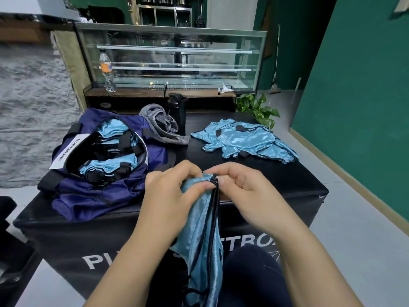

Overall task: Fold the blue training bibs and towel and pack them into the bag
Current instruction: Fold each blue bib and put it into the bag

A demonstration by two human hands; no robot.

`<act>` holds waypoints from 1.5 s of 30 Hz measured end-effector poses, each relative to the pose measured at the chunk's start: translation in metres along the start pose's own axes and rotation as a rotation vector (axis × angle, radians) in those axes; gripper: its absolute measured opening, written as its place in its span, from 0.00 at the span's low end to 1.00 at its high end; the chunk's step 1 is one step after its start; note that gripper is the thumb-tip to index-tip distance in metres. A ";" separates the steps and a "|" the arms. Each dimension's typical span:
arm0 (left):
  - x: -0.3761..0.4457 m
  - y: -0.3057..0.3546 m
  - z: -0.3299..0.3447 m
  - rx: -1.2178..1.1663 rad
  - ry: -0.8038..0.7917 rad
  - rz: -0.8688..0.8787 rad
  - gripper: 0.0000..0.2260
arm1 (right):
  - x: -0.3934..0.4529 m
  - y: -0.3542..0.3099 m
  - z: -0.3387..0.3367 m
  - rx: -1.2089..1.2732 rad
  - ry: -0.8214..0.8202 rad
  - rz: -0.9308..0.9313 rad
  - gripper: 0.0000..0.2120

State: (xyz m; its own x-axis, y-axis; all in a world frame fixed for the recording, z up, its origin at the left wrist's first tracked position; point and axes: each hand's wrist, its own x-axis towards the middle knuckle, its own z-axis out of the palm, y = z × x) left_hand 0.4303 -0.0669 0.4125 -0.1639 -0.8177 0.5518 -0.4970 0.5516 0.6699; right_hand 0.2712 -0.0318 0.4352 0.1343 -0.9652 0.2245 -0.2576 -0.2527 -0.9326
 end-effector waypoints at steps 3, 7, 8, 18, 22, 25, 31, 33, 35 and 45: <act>-0.002 -0.001 0.003 -0.067 0.048 -0.054 0.12 | -0.001 -0.002 0.000 0.044 -0.043 -0.009 0.07; -0.003 0.000 0.007 -0.108 0.039 -0.103 0.11 | 0.002 0.003 0.000 0.133 0.028 -0.013 0.05; -0.002 -0.002 0.005 -0.101 0.009 -0.091 0.12 | 0.002 0.005 -0.001 0.170 0.054 -0.010 0.05; 0.007 -0.033 -0.013 -0.155 -0.188 -0.015 0.11 | 0.003 0.012 -0.015 0.309 0.096 0.007 0.04; 0.010 -0.036 -0.014 -0.121 -0.290 0.044 0.12 | 0.000 0.008 -0.017 0.326 0.056 0.001 0.05; 0.016 -0.033 -0.019 -0.144 -0.306 0.068 0.11 | 0.000 0.005 -0.019 0.340 0.048 -0.001 0.05; 0.038 -0.008 -0.034 -0.248 -0.357 0.092 0.03 | 0.009 -0.005 -0.034 0.290 0.122 -0.004 0.07; 0.044 0.002 -0.034 -0.294 -0.397 0.099 0.04 | 0.013 -0.011 -0.039 0.271 0.131 -0.025 0.07; 0.049 0.009 -0.035 -0.346 -0.426 0.077 0.03 | 0.018 -0.017 -0.044 0.262 0.130 -0.049 0.07; 0.089 0.041 -0.058 0.011 -0.327 0.259 0.09 | 0.032 -0.047 -0.067 -0.187 0.114 -0.183 0.12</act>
State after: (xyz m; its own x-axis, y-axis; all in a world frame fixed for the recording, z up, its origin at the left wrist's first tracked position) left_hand 0.4452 -0.1076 0.5176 -0.5461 -0.6622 0.5131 -0.4128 0.7457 0.5230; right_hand 0.2237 -0.0556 0.5051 0.0891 -0.9009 0.4248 -0.4128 -0.4216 -0.8074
